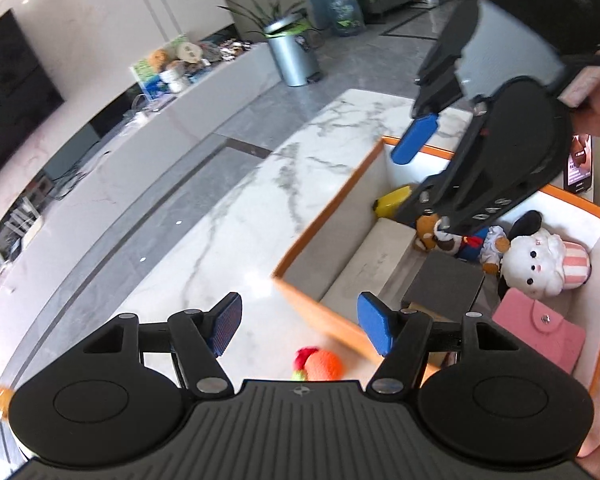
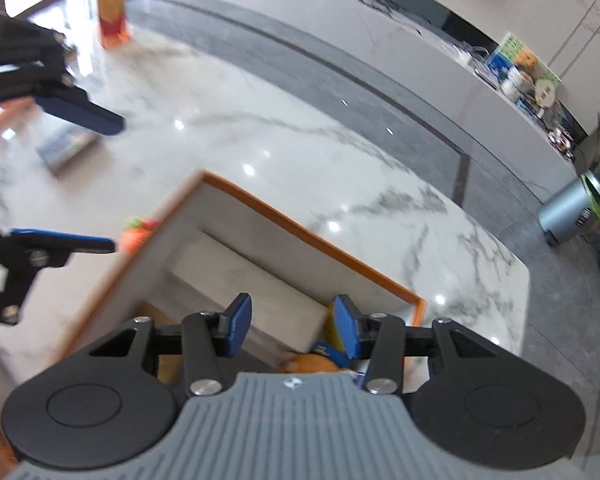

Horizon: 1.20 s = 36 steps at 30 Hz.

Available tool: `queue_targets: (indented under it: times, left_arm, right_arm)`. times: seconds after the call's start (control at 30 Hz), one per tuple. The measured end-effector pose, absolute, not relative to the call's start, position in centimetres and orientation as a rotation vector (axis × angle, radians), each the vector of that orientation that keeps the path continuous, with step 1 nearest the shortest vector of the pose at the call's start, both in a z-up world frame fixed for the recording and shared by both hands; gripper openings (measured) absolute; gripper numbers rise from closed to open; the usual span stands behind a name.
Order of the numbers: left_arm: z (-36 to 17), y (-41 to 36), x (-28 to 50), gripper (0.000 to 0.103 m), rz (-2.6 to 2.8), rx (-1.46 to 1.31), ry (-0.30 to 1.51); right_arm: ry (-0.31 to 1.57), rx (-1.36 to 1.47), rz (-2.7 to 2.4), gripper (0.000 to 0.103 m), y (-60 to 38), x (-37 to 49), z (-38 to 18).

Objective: Organize objects
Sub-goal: 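Open both grippers to release the glasses case and tape measure, withdraw, then reach the left gripper to the painted book while the right gripper reaches the knitted fruit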

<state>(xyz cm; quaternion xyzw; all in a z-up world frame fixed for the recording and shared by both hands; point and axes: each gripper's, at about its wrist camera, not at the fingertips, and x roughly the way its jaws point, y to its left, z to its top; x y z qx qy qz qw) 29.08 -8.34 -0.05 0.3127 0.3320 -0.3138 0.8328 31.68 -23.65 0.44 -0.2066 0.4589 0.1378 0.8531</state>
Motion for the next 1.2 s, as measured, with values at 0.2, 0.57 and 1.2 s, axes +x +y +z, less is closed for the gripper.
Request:
queue_targets:
  times: [0.2,0.57,1.2]
  left_arm:
    - [1.8,-4.0,27.8,0.076,-0.581,0.611,0.724]
    - [-1.9,4.7,30.6,0.081,-0.393,0.429,0.868]
    - [-12.3,12.4,38.3,0.089,-0.231,0.131,1.076]
  right_arm:
    - [0.873,-0.459,0.433,0.045,-19.5,28.3,3.0]
    - [0.914,-0.643,0.576,0.038,-10.7,28.3,-2.2]
    - [1.181,-0.843,0.507,0.039,-6.5,37.2,-12.4]
